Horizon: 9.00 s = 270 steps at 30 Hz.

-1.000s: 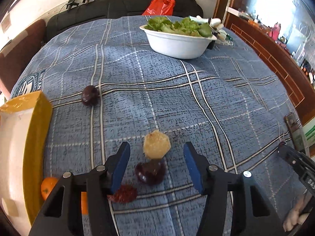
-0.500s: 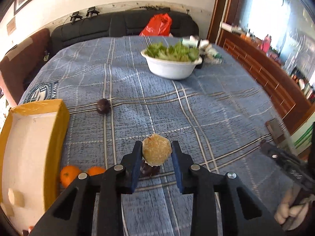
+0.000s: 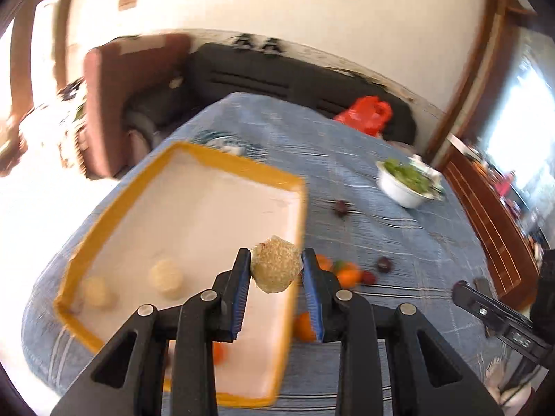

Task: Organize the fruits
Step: 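Carry both items over the yellow tray and open both tools, then grasp a dark plum with the right tool while the left tool grasps a tangerine, then carry the plum and tangerine into the yellow tray and open both tools, then grasp a tangerine on the table with the right tool and lift it, then grasp the red date with the left tool while the right tool carries the tangerine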

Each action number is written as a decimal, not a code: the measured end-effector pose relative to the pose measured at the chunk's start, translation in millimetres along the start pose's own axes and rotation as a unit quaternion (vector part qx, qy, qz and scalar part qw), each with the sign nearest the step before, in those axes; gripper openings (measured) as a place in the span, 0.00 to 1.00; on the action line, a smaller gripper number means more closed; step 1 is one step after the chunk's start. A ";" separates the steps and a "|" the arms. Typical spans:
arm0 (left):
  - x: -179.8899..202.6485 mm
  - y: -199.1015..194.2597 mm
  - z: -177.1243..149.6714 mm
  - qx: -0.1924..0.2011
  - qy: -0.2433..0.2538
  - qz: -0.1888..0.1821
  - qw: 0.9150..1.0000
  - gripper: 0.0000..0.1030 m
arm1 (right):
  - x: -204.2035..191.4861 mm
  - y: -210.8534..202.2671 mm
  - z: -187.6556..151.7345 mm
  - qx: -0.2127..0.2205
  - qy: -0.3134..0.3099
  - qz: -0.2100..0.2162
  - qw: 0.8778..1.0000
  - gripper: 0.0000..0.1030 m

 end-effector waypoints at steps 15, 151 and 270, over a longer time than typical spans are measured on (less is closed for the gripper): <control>-127.4 62.0 14.5 -0.065 -0.060 0.060 0.994 0.28 | -178.7 170.2 -45.1 -0.142 -0.140 0.036 0.979 0.32; -110.8 -22.1 -29.3 -0.003 -0.103 0.057 0.993 0.70 | -156.9 158.7 -4.2 -0.104 -0.081 0.057 0.990 0.51; 156.9 84.1 -50.7 -0.070 0.172 -0.088 0.979 0.19 | 67.5 30.9 -36.9 -0.062 0.021 -0.072 0.995 0.38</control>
Point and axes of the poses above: each gripper's, at about its wrist camera, not at the fingertips, and y roughly the way its jaws point, x to its right, z to its top, the point moved 4 cm from there along y, roughly the way its jaws point, and after that the axes turned 1 degree about y, right-handed, at the moved point
